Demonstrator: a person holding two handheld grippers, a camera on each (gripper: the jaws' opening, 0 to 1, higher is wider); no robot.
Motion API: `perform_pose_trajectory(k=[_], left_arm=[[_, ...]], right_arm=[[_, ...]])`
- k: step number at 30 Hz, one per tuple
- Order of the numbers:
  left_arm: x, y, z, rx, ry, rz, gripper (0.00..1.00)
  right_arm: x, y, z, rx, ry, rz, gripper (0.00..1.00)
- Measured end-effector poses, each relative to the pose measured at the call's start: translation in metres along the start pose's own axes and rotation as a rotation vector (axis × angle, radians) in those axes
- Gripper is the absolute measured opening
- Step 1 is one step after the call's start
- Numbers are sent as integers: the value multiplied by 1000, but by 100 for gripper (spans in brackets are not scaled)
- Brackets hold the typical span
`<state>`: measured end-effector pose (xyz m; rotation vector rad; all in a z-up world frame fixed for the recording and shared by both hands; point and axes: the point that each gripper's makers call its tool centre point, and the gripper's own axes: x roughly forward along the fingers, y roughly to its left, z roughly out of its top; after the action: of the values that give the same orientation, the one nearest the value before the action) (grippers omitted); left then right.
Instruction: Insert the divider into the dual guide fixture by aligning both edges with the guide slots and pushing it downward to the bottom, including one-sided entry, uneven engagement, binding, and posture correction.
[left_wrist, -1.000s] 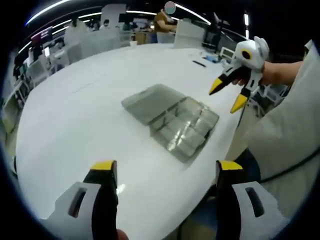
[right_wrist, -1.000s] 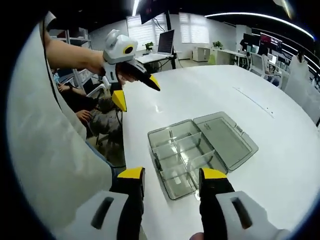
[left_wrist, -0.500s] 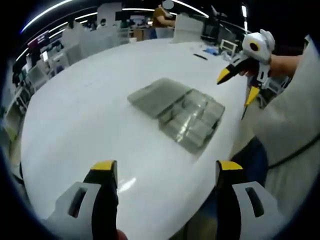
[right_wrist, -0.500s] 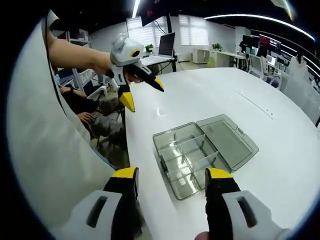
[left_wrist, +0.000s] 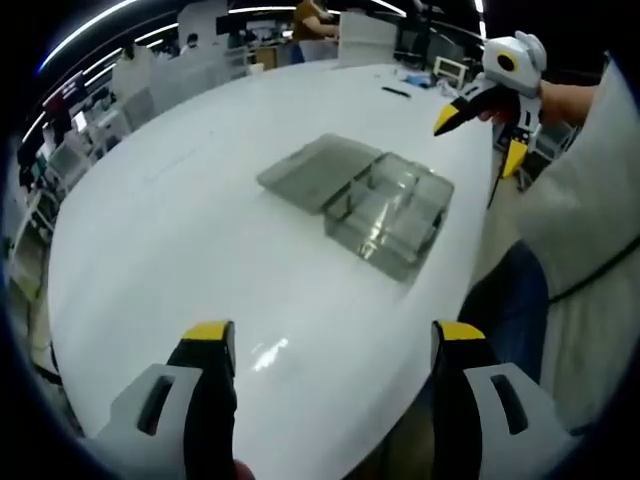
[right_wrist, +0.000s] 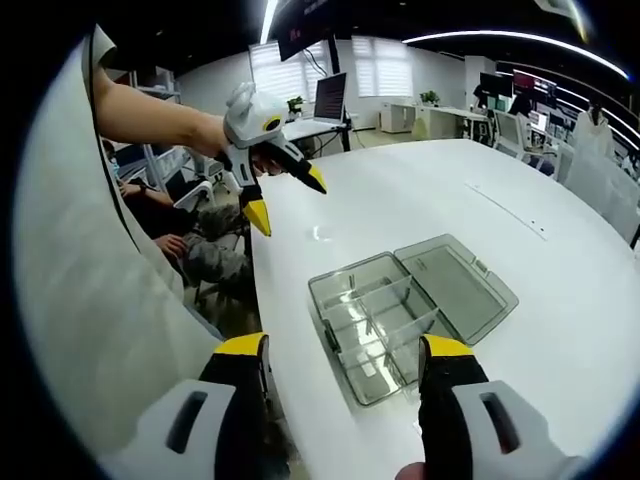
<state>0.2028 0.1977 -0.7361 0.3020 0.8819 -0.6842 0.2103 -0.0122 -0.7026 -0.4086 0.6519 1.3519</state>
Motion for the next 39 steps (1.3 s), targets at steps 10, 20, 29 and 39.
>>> perform_pose_trajectory(k=[10, 20, 29, 39], left_arm=[[2, 14, -18, 70, 57, 5, 73], [10, 28, -29, 126, 104, -6, 65], [17, 34, -33, 211, 150, -34, 60], [25, 35, -46, 314, 214, -77, 56]], right_arm=[[3, 1, 2, -3, 7, 11, 59], [5, 1, 3, 1, 7, 14, 57], [6, -1, 3, 14, 3, 10, 57], [6, 1, -1, 23, 15, 6, 56]])
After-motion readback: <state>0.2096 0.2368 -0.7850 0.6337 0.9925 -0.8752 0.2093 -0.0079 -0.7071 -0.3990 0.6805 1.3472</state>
